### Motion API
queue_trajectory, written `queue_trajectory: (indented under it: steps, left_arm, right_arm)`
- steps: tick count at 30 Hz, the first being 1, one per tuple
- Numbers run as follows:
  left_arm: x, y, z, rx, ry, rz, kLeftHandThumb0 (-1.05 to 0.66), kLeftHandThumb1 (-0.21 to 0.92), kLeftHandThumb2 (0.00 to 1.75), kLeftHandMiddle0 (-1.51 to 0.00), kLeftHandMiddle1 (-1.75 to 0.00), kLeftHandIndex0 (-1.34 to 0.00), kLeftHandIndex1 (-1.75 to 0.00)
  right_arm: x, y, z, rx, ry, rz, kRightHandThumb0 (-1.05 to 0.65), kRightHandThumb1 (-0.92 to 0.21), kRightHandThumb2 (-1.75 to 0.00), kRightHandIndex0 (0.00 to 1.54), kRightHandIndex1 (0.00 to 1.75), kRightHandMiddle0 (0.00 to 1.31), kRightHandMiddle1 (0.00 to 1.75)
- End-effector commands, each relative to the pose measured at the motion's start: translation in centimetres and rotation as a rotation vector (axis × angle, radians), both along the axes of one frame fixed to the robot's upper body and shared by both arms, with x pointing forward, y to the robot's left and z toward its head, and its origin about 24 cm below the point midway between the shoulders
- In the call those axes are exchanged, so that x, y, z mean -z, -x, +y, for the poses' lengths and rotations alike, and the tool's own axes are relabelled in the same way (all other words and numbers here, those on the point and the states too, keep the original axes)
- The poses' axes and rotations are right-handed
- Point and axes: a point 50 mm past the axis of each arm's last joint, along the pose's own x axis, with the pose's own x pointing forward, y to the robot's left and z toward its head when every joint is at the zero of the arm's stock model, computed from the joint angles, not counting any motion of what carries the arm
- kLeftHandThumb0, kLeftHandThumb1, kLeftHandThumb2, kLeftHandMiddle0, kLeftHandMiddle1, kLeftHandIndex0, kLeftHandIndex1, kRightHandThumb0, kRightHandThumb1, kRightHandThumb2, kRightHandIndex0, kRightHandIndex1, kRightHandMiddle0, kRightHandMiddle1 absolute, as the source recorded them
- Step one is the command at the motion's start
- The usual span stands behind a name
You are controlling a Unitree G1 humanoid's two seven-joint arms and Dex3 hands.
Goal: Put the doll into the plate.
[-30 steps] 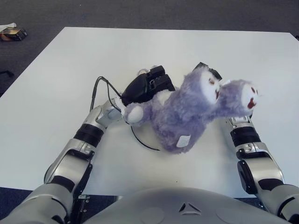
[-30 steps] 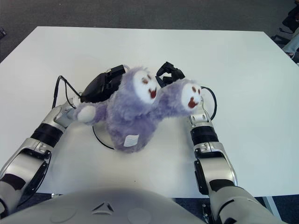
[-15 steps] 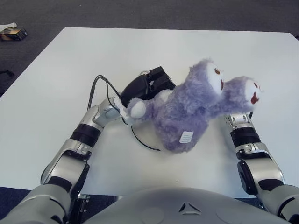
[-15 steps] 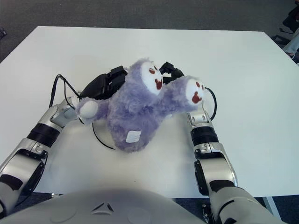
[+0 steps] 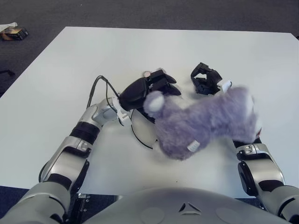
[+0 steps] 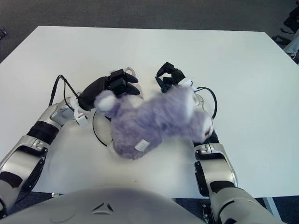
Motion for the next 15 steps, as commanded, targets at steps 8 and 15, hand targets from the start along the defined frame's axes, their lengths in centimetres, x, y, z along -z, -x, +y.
queue_trajectory:
  steps: [8,15]
  left_arm:
    - [-0.7,-0.2,0.9,0.038,-0.083,-0.004,-0.95,0.92,0.87,-0.28,-0.96,0.0,-1.19]
    - [-1.0,-0.2,1.4,0.081,-0.168,0.085,-0.93,0.92,0.91,-0.27,-1.0,0.0,-1.23]
  right_arm:
    - [3.8,1.5,-0.5,0.008,-0.005,0.2,-0.37,-0.73,-0.79,1.04,1.75,0.31,1.75]
    - [3.9,1.5,-0.7,0.005,-0.002,0.215,-0.37,-0.73,-0.78,1.0,1.75,0.31,1.75]
